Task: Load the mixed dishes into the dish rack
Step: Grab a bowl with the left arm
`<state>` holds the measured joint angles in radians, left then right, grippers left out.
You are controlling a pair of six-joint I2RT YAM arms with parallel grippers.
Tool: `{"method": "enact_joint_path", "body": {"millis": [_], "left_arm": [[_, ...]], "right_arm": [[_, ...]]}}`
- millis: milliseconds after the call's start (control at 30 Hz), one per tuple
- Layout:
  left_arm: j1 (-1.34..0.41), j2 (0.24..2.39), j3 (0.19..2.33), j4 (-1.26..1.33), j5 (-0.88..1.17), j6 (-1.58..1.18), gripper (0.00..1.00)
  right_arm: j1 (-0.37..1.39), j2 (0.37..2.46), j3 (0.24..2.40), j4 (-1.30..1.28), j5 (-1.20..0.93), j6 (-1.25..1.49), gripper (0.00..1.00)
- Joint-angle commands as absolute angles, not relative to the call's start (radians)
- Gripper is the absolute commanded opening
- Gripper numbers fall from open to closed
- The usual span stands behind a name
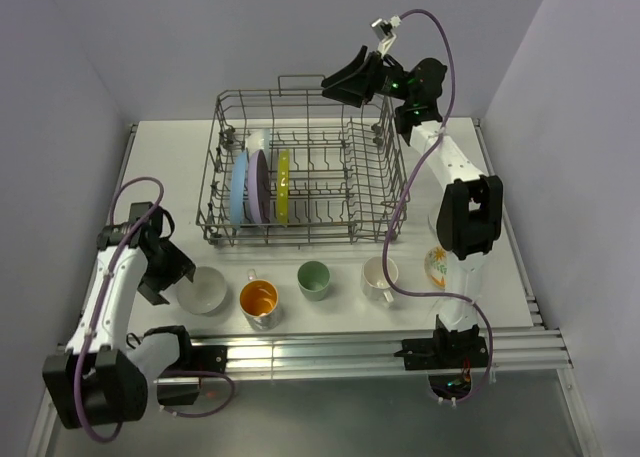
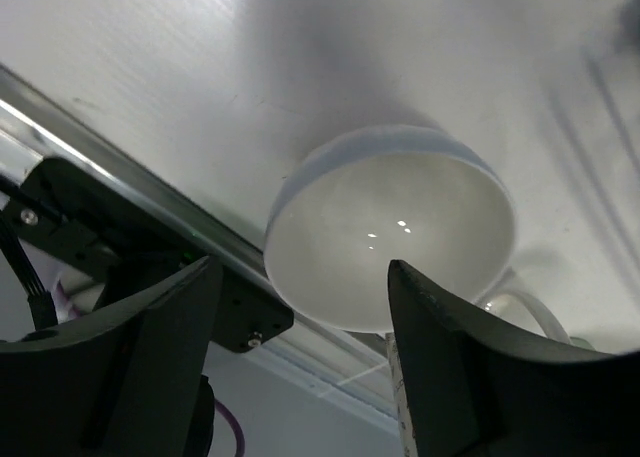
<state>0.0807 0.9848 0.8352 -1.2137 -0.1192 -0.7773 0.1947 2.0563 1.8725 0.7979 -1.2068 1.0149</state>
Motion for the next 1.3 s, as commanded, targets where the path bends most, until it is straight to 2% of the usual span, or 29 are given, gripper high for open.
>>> {"method": "enact_joint_path", "body": {"millis": [0,233,433,733,833,1033,1100,1267], "left_arm": [[0.092,1.078,0.850,-1.276,-0.135,-0.839,0.72],[0.142,1.175,0.880,-1.232,-0.129,-0.767,0.68],[0.212,1.247,0.858,-1.152,-0.009,-0.655,0.63],[0.216,1.318,0.879,-1.120,0.052,-0.623,0.62],[0.216,1.328,0.868,-1.112,0.054,-0.629,0.54],[0.219,1.309,0.854,-1.101,0.055,-0.660,0.49],[0.225,1.299,0.850,-1.095,0.061,-0.676,0.42],[0.236,1.276,0.835,-1.085,0.061,-0.706,0.34]], "right_arm": [[0.183,2.059,1.867,0.916,-1.221,1.078,1.00],[0.166,2.062,1.845,0.995,-1.227,1.147,1.00],[0.147,2.072,1.859,1.011,-1.221,1.164,1.00],[0.140,2.085,1.867,1.017,-1.221,1.173,1.00],[0.138,2.086,1.870,1.017,-1.221,1.173,1.00],[0.135,2.089,1.871,1.017,-1.220,1.173,1.00],[0.133,2.089,1.871,1.017,-1.220,1.173,1.00],[0.132,2.091,1.875,1.017,-1.220,1.173,1.00]]}}
